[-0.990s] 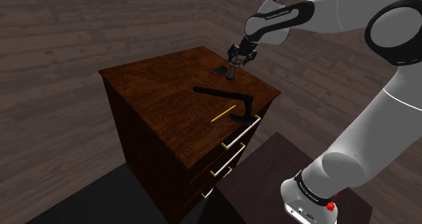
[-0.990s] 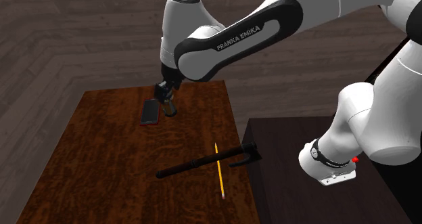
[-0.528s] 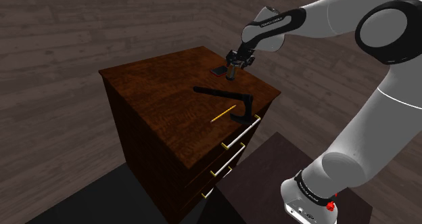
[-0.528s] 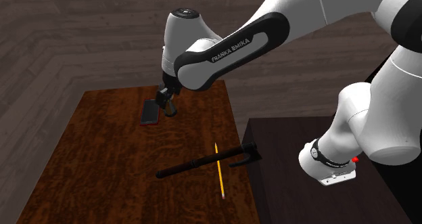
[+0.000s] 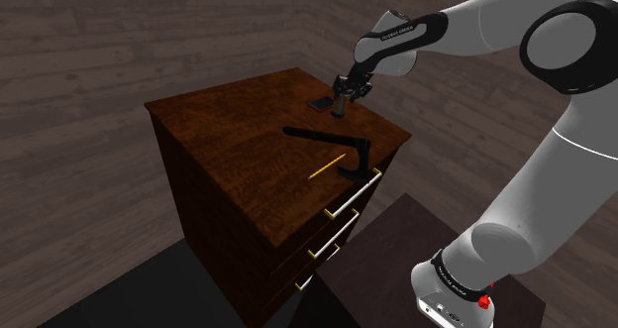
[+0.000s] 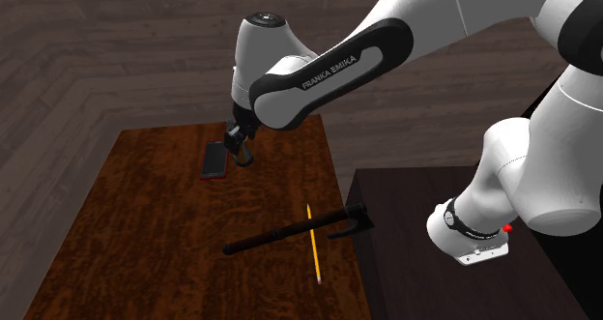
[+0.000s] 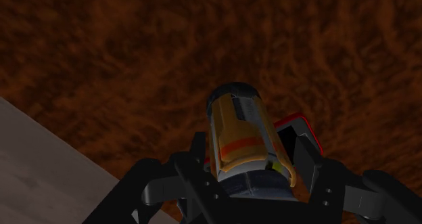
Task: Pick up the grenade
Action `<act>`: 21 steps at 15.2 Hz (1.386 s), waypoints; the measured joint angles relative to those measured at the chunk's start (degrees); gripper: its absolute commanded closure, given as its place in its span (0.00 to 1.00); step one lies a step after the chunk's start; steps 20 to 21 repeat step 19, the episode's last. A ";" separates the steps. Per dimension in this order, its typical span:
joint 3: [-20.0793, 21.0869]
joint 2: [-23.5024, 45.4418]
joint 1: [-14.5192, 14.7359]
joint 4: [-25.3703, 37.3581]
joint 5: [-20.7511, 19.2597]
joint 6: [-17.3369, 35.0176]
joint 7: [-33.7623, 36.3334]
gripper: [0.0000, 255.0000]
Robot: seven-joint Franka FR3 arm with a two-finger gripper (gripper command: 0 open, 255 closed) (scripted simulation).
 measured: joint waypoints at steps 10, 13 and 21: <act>-0.21 -2.35 0.18 1.69 -1.15 -4.04 1.04 1.00; -0.32 -3.35 0.17 2.98 -1.64 -6.30 1.44 1.00; -0.40 -4.74 0.23 5.62 -2.41 -10.27 2.24 1.00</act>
